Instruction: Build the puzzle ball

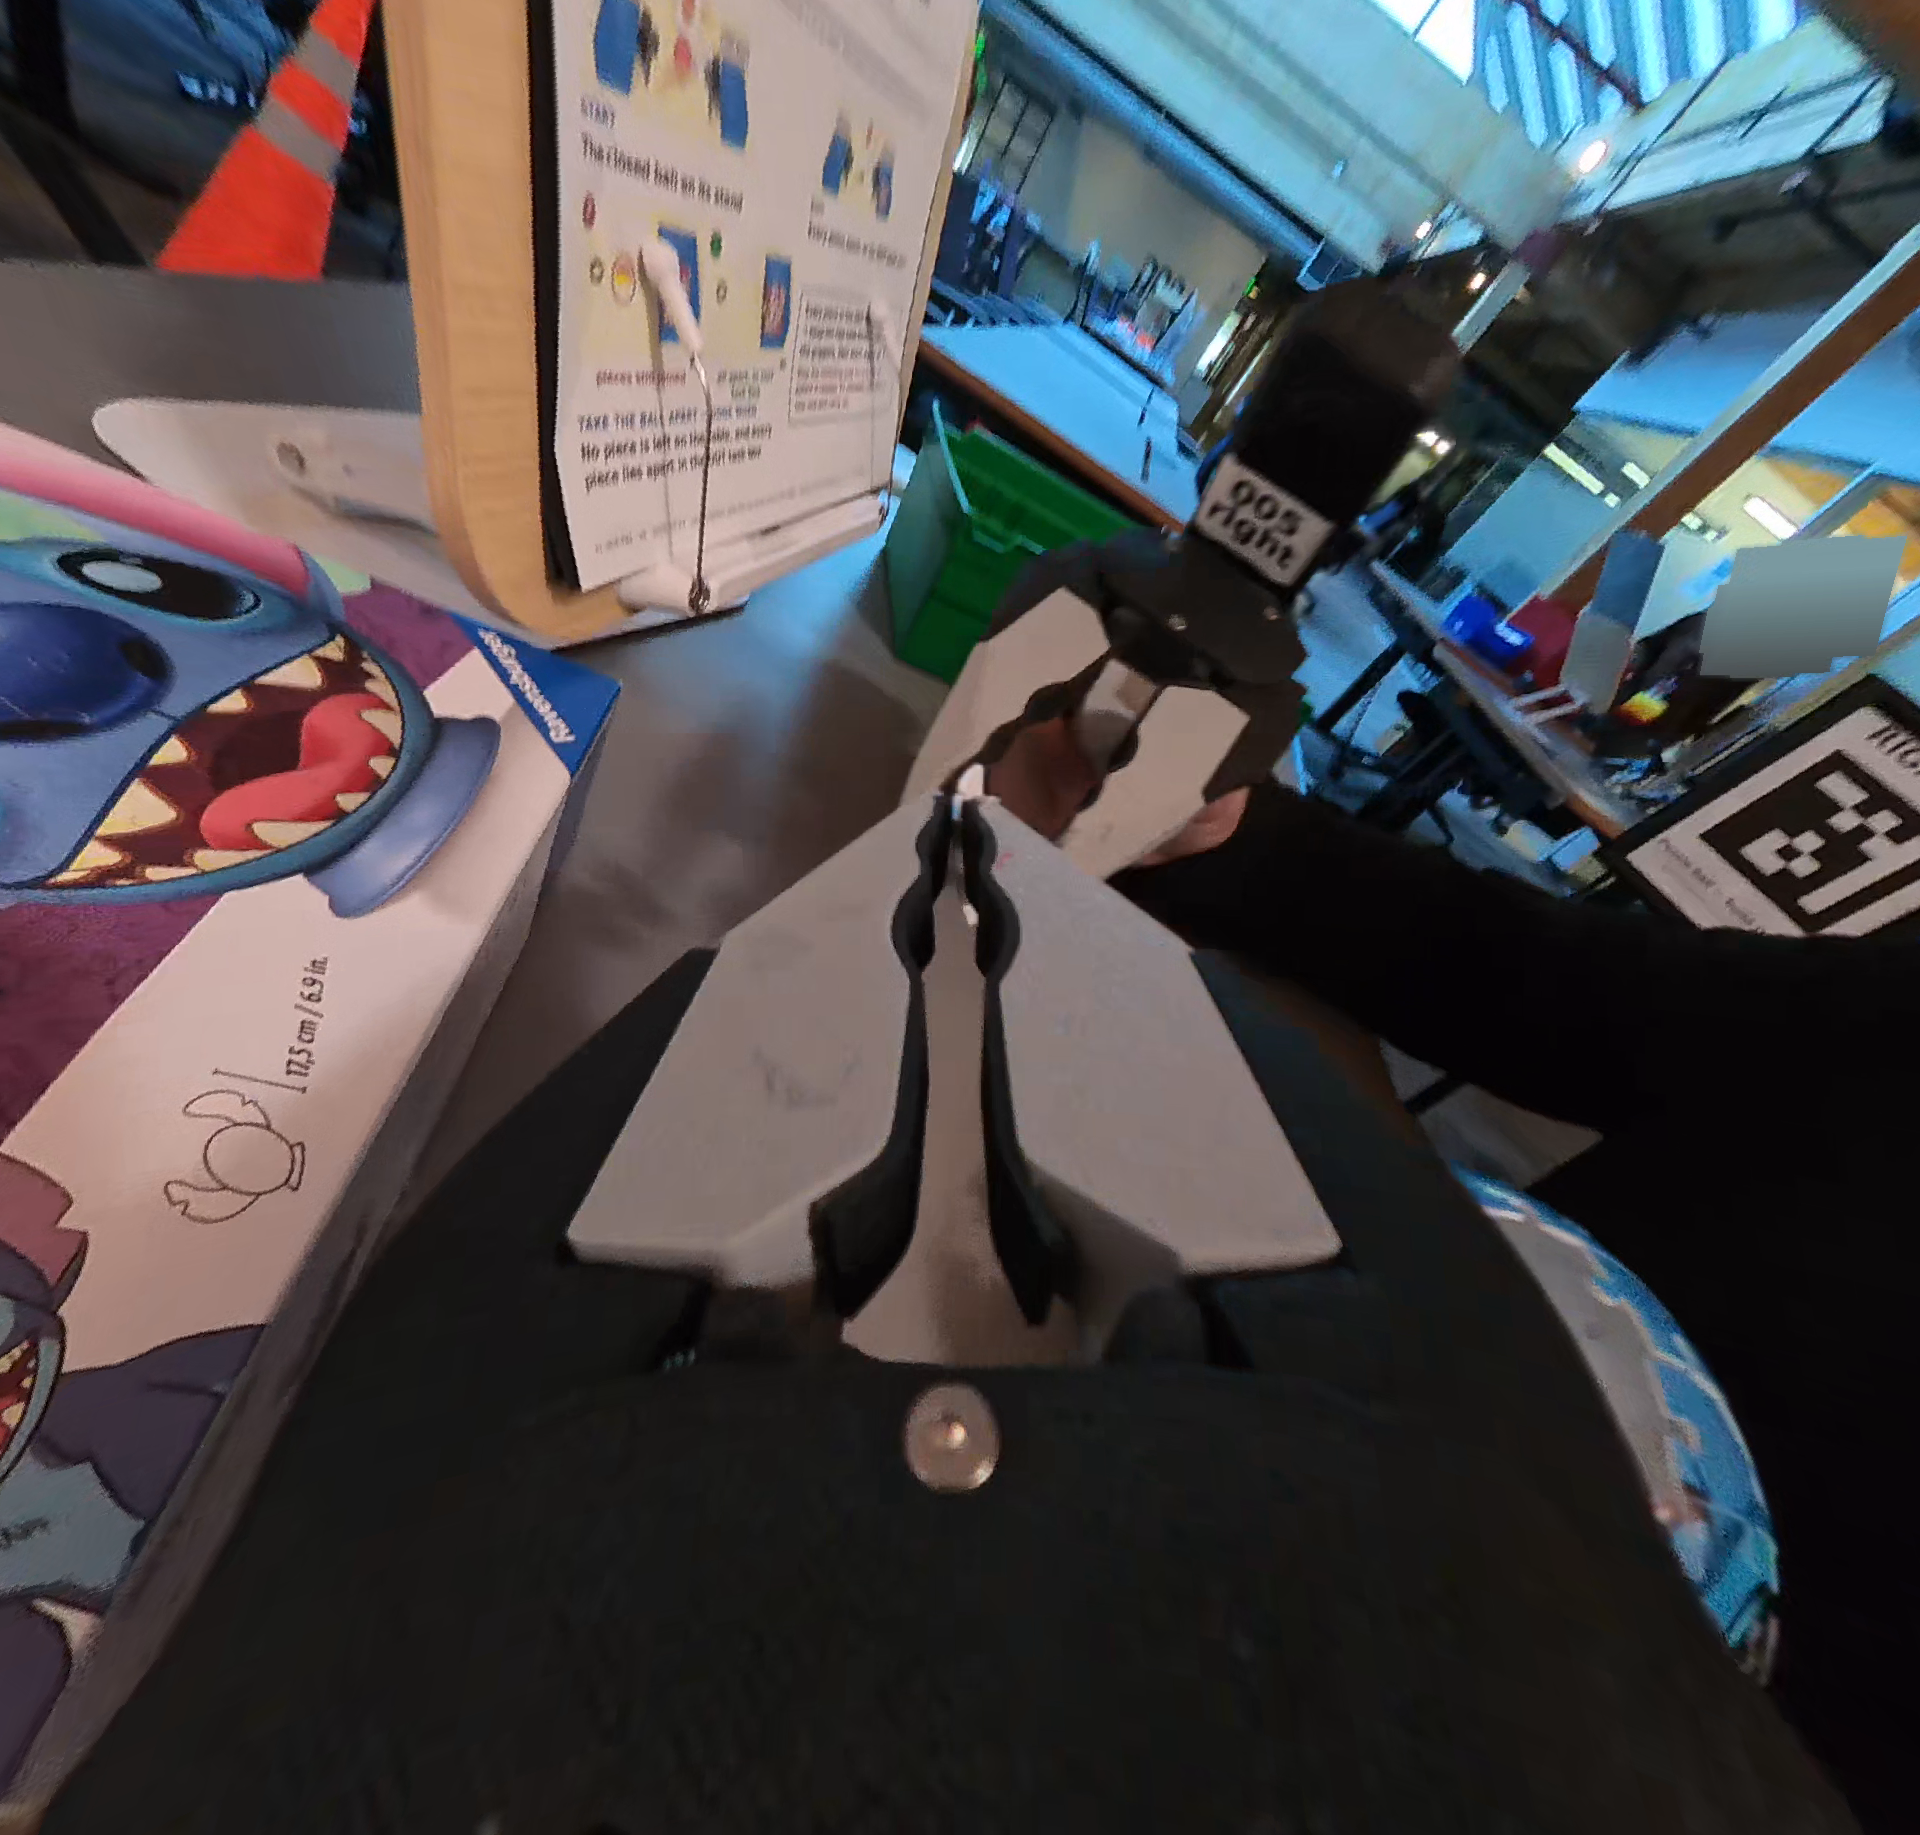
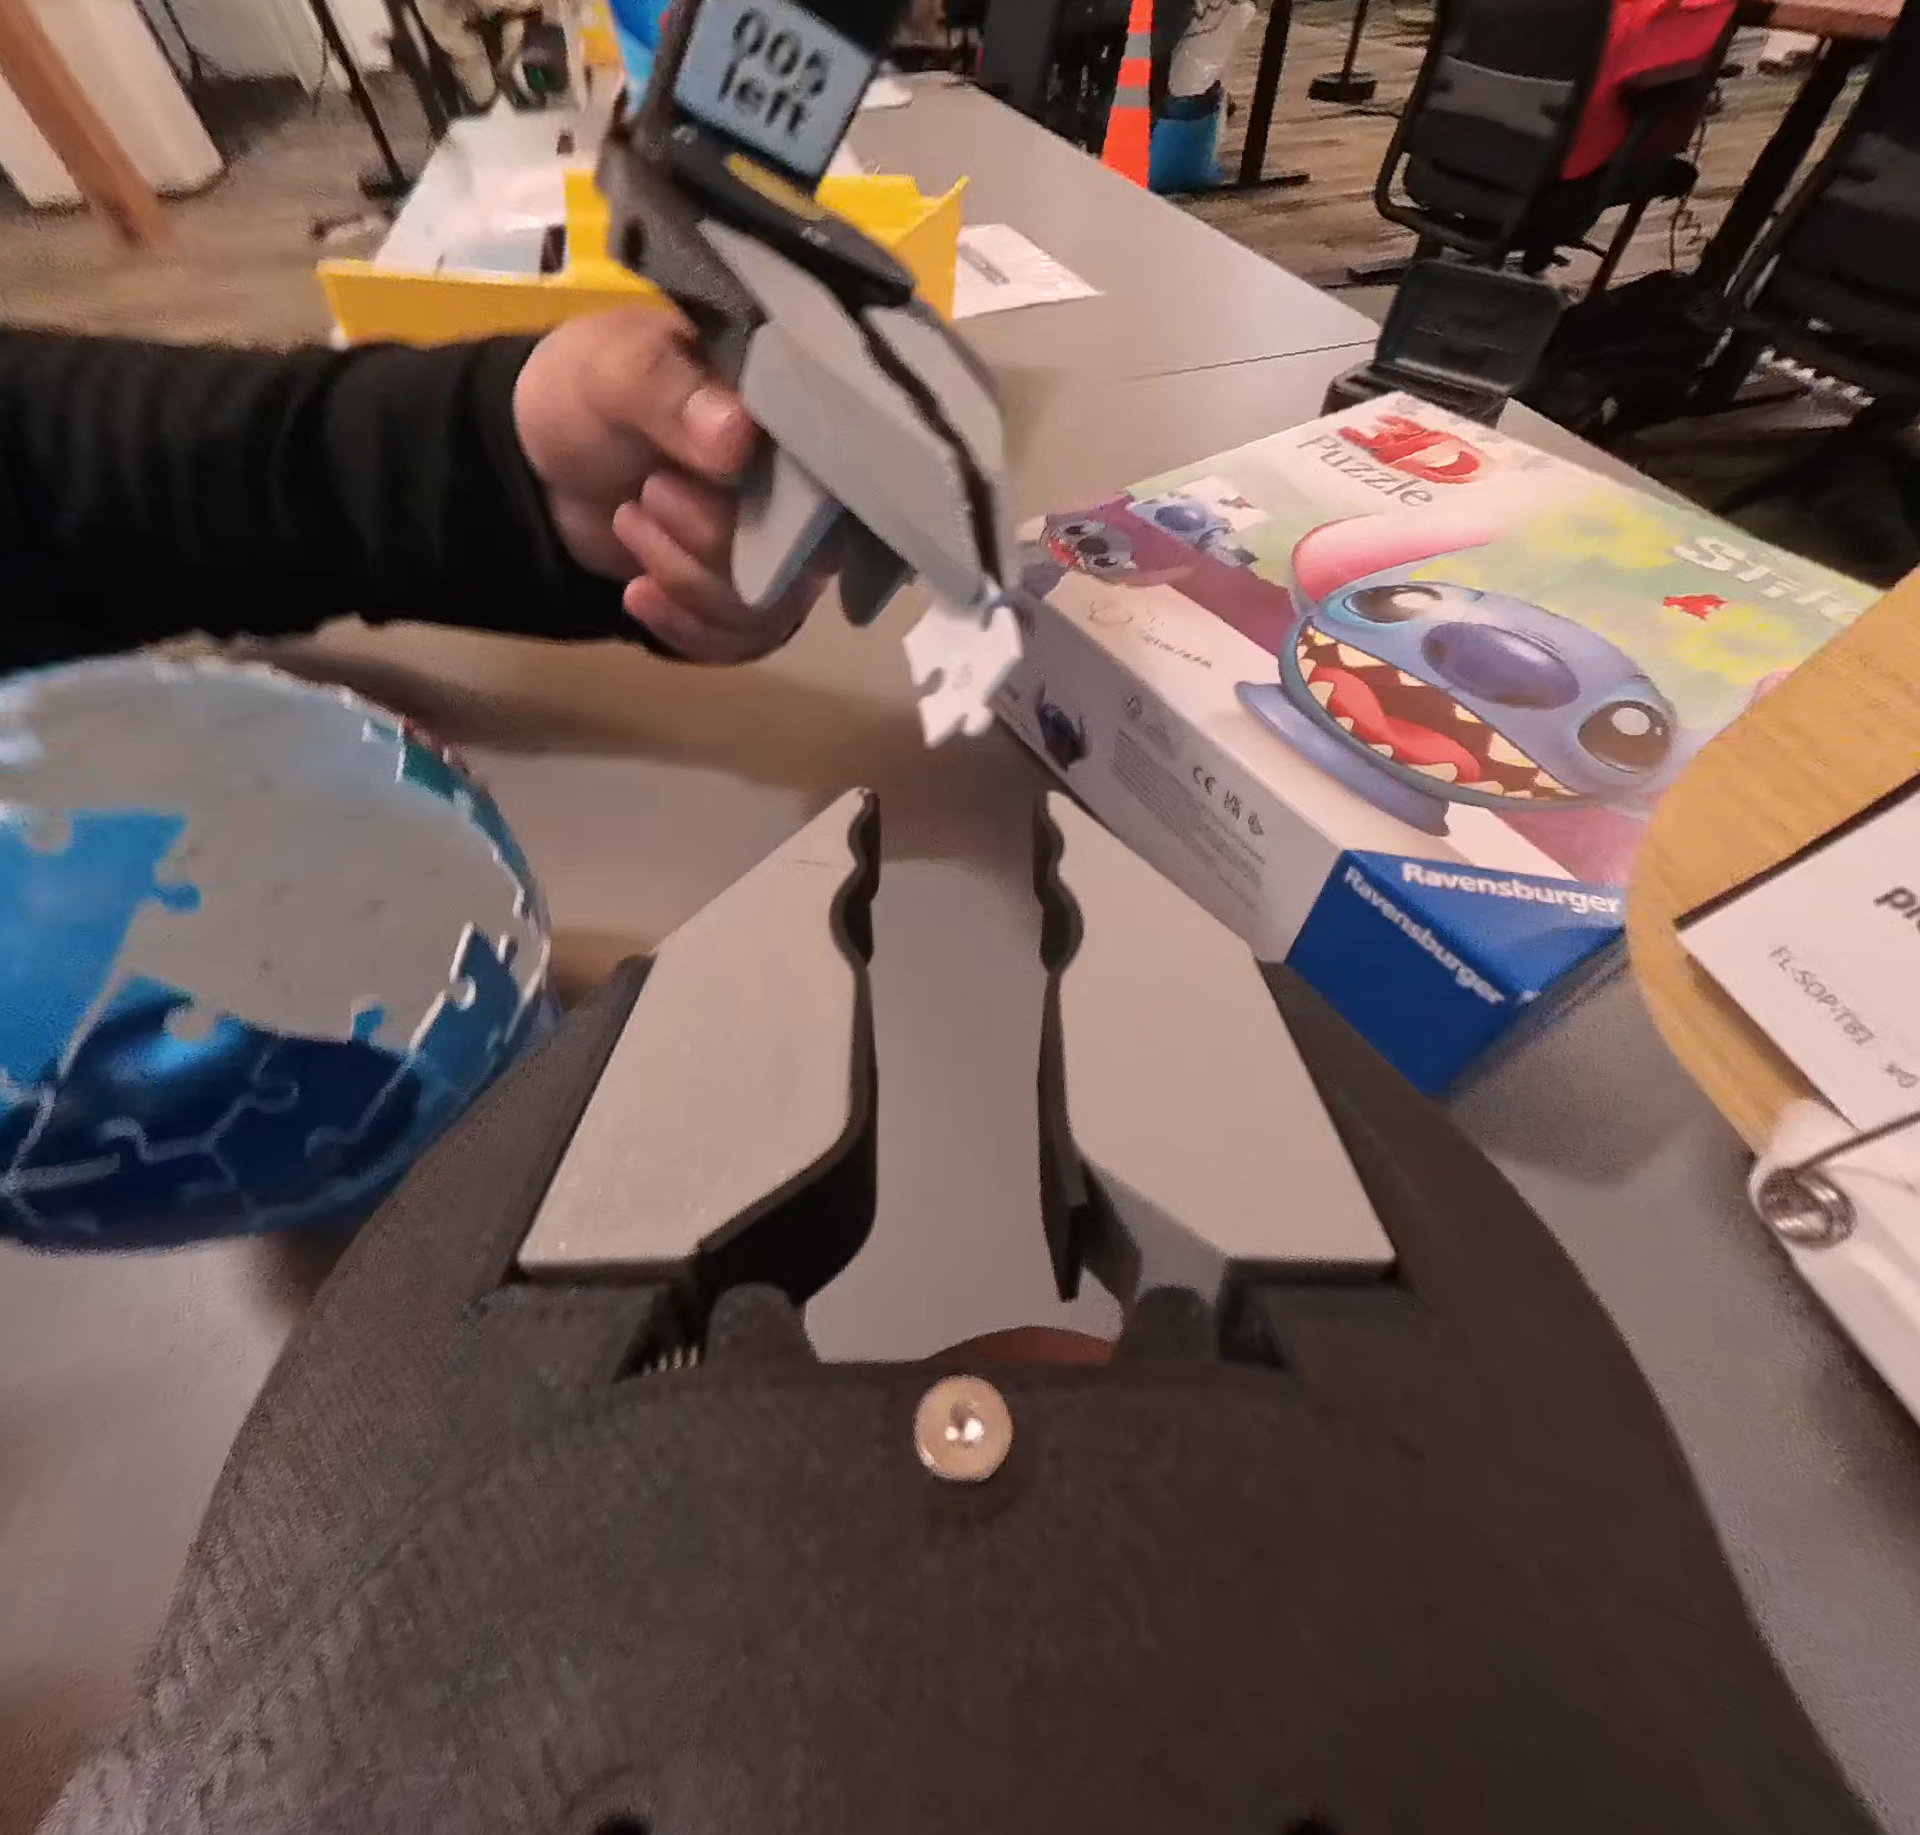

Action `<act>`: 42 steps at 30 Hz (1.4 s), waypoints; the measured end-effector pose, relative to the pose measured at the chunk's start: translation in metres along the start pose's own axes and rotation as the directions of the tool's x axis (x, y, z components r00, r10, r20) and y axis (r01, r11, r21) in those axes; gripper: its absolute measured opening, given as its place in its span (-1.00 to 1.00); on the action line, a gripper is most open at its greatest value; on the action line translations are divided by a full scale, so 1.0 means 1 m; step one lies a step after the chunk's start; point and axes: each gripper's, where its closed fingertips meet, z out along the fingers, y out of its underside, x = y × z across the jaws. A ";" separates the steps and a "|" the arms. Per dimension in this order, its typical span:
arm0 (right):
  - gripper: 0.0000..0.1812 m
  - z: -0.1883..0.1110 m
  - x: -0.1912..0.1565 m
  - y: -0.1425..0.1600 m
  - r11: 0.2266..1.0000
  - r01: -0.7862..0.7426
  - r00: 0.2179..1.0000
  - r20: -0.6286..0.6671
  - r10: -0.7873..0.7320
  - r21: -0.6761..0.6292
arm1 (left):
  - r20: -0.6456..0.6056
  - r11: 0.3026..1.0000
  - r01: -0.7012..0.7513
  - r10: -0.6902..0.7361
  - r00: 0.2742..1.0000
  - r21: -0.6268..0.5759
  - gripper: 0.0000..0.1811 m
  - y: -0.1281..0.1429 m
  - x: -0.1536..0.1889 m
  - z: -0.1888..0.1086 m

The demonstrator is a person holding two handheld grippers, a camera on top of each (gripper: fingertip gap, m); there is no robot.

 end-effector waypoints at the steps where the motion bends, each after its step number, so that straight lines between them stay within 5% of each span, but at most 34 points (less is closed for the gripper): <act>1: -0.73 0.003 0.002 -0.006 0.999 -0.031 1.000 0.007 0.031 0.016 | -0.005 1.000 -0.001 0.001 1.000 0.023 -1.00 -0.003 0.002 -0.002; 5: -0.98 0.009 -0.004 -0.028 0.990 -0.128 0.984 0.129 0.120 0.057 | 0.031 0.998 -0.050 0.049 0.998 0.047 -1.00 -0.002 0.004 -0.009; 10: -1.00 0.014 -0.007 -0.043 0.983 -0.180 0.964 0.202 0.171 0.030 | 0.061 0.995 -0.102 0.102 0.993 -0.007 -1.00 0.008 0.007 -0.016; 14: -1.00 0.020 -0.008 -0.038 0.992 -0.091 0.985 0.139 0.102 -0.088 | 0.123 0.976 -0.203 0.211 0.970 -0.078 -1.00 0.018 0.002 -0.016; 25: -1.00 0.021 -0.030 -0.025 0.965 0.099 0.993 0.083 -0.081 -0.243 | 0.086 0.962 -0.203 0.222 0.971 -0.185 -0.99 0.033 0.016 -0.018; 29: -1.00 0.014 -0.052 -0.022 0.947 0.116 0.990 0.115 -0.085 -0.300 | 0.086 0.945 -0.240 0.264 0.961 -0.220 -0.74 0.022 0.023 -0.035; 33: -1.00 0.008 -0.075 -0.015 0.917 0.135 0.987 0.135 -0.089 -0.376 | 0.118 0.920 -0.252 0.298 0.947 -0.302 -0.73 0.024 0.014 -0.048; 42: -1.00 0.014 -0.083 -0.005 0.916 -0.136 0.943 0.233 0.236 -0.378 | 0.104 0.918 -0.232 0.278 0.955 -0.322 -0.73 0.029 0.019 -0.045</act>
